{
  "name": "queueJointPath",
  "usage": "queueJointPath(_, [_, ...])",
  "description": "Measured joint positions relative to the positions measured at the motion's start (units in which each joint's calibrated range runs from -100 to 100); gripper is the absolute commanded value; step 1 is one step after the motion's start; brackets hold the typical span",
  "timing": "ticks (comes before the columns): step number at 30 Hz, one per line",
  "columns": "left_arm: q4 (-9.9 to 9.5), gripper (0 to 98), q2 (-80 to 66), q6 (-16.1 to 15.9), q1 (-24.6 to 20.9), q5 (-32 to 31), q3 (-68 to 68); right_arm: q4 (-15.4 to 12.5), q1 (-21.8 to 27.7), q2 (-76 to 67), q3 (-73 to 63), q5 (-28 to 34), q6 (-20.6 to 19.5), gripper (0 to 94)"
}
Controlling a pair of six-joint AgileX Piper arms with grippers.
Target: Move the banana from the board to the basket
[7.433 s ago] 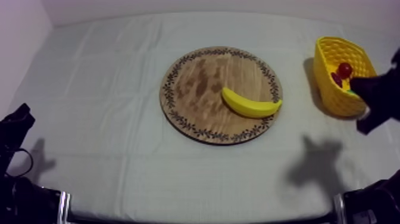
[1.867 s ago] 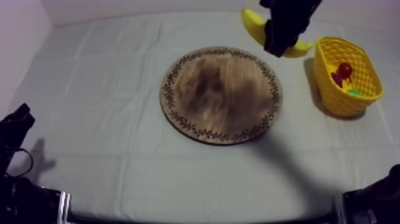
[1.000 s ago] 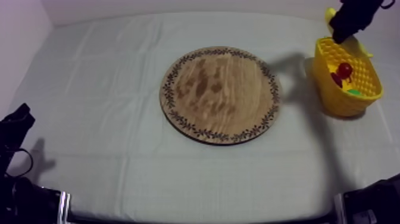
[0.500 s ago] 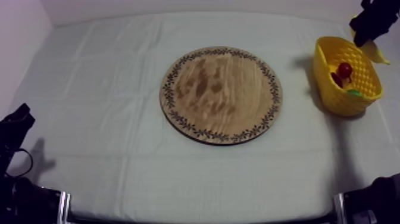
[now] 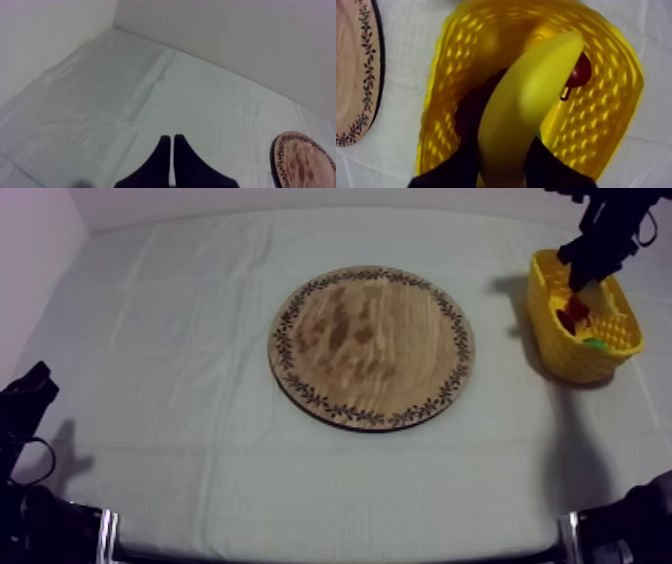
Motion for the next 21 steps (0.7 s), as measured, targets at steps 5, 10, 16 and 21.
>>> queueJointPath(5, [0.0, 0.1, 0.0, 0.0, 0.0, 0.0, 0.0, 0.55, 0.68, 4.1, -0.13, -1.97, -0.74, 31.0])
queueJointPath(10, [0.0, 0.1, 0.0, 0.0, 0.0, 0.0, 0.0, 1.22, 1.09, 6.08, -0.19, -2.92, -0.77, 56.0])
queueJointPath(16, [0.0, 0.1, 0.0, 0.0, 0.0, 0.0, 0.0, 1.63, 0.77, 6.28, 0.99, -3.31, -0.67, 80.8])
queueJointPath(21, [0.0, 0.1, 0.0, 0.0, 0.0, 0.0, 0.0, 1.76, 0.38, 5.12, 1.59, -3.33, -0.45, 86.2])
